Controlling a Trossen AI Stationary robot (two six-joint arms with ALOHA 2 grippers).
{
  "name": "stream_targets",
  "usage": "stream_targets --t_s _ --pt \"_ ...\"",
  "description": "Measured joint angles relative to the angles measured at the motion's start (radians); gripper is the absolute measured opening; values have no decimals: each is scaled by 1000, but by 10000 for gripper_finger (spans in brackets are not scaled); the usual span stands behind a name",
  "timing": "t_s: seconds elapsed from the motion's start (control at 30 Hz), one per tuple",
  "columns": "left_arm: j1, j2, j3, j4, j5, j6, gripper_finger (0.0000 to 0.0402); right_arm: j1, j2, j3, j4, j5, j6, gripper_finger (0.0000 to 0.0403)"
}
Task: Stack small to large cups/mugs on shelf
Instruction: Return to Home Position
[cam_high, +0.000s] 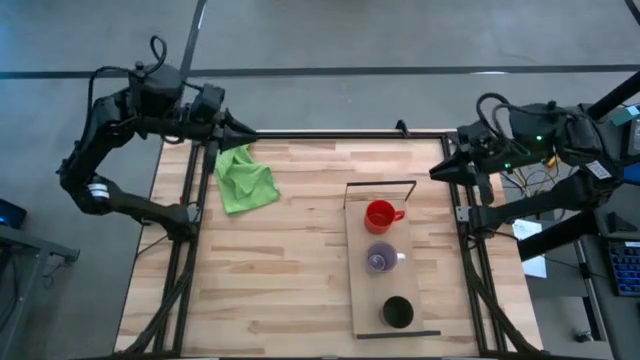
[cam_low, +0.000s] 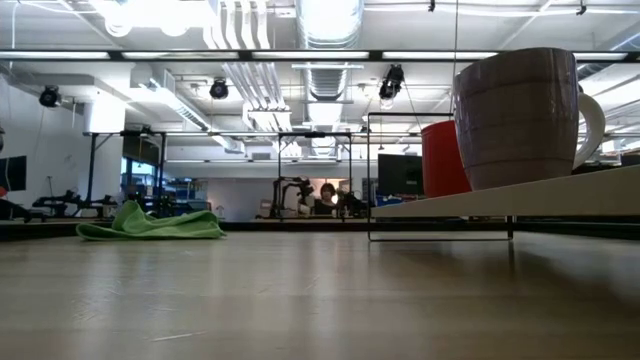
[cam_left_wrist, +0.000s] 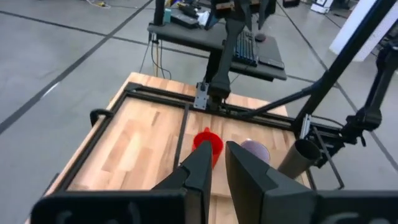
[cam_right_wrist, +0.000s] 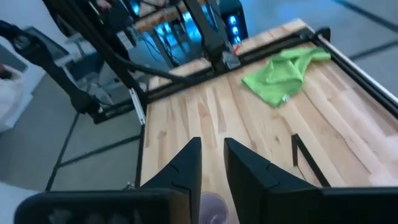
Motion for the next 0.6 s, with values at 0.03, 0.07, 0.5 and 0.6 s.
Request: stream_targets --t_s 0.03,0.07,0.5,0.6 --pt "-5 -17 -24 0 0 0 32 0 -23 -32 30 0 -1 63" --pt "-10 -34 -52 3 0 -4 32 0 -47 -66 64 0 -1 64" --pt "-19 -343 -564 355 5 -142 32 0 -320 -457 411 0 44 61" --pt "-19 -414 -672 406 5 -157 32 0 -379 -542 482 0 45 64"
